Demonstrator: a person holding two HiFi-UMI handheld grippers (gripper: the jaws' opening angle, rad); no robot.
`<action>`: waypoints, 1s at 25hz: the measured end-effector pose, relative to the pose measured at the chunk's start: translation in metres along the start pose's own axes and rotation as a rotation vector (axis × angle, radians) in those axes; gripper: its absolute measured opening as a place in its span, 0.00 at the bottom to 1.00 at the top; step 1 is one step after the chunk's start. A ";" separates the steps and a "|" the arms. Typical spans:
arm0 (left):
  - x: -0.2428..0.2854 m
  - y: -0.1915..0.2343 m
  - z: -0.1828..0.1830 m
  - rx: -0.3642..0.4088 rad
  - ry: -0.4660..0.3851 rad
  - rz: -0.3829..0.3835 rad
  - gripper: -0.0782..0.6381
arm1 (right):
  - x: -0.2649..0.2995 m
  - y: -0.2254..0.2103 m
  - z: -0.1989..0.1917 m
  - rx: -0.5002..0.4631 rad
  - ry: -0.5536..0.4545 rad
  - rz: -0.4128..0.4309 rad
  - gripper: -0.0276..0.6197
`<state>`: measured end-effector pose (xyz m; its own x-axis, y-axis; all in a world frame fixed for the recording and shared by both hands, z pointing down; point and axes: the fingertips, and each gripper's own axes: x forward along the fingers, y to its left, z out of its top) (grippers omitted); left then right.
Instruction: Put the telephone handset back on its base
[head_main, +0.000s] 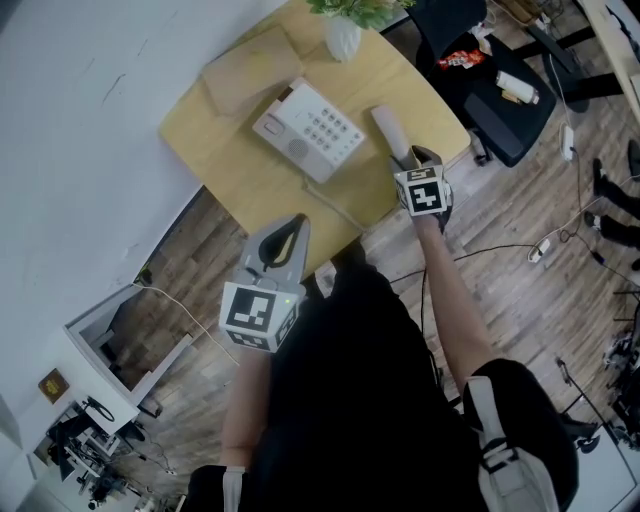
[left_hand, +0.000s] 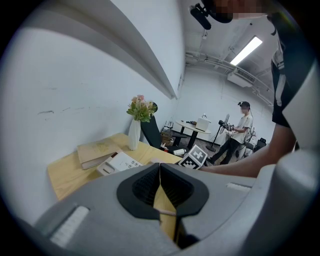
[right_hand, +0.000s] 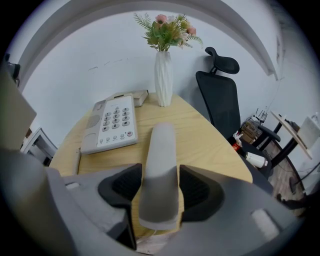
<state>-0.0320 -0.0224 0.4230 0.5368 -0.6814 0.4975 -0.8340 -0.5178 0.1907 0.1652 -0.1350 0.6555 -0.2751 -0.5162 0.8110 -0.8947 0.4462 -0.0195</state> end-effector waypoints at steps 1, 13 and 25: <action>0.000 0.000 0.000 0.000 0.001 0.000 0.13 | 0.002 0.000 -0.001 -0.005 0.005 -0.001 0.41; 0.003 -0.001 0.002 0.000 -0.002 -0.006 0.13 | 0.006 0.001 -0.001 0.001 0.013 0.010 0.41; 0.005 -0.003 0.007 0.009 -0.012 -0.011 0.13 | 0.001 -0.003 -0.002 -0.003 0.009 0.018 0.40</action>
<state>-0.0261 -0.0277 0.4185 0.5474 -0.6818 0.4852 -0.8269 -0.5300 0.1882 0.1678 -0.1356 0.6574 -0.2879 -0.5020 0.8156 -0.8886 0.4575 -0.0321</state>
